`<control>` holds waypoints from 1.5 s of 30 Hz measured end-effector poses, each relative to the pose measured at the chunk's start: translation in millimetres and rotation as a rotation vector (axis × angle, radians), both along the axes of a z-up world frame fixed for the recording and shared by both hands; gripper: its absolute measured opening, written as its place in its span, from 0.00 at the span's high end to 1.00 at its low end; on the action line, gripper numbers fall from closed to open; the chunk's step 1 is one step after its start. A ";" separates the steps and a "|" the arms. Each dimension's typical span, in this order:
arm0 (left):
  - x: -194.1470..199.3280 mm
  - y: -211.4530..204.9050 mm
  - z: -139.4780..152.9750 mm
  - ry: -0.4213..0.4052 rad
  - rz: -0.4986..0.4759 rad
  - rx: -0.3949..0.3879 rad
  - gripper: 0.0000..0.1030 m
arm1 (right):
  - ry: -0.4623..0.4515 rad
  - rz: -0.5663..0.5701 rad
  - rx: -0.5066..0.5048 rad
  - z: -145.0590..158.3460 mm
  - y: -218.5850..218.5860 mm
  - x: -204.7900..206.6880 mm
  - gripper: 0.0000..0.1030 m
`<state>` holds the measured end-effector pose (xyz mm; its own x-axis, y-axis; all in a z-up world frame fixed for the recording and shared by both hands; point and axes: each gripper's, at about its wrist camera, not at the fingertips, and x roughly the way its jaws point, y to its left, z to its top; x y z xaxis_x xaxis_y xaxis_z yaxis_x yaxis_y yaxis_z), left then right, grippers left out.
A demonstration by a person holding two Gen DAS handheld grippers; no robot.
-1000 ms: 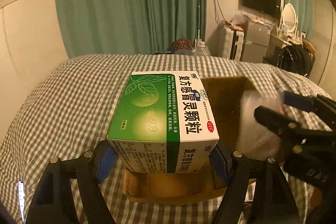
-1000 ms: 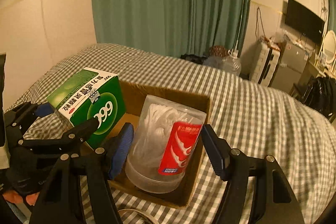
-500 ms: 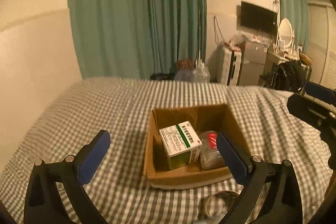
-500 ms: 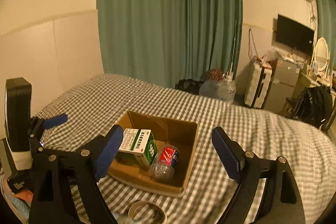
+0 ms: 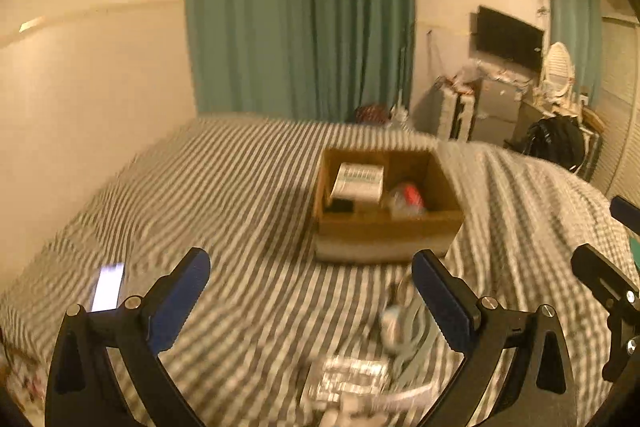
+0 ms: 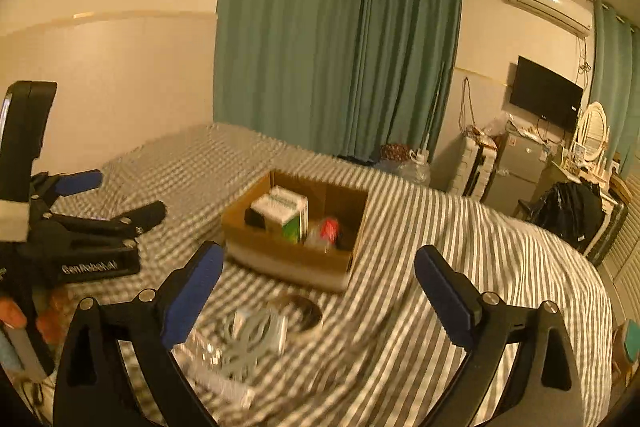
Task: Organize objects
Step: 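Grasp the foil blister pack with the left tool while the right tool grasps the blue clip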
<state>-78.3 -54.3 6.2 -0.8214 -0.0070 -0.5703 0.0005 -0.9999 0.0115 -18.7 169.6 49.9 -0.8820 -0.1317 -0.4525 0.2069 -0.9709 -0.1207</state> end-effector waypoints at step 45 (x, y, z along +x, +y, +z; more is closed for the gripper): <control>-18.6 4.2 -107.0 -0.238 -0.078 -0.126 0.91 | -0.338 -0.025 0.075 -149.9 -18.7 -40.6 0.06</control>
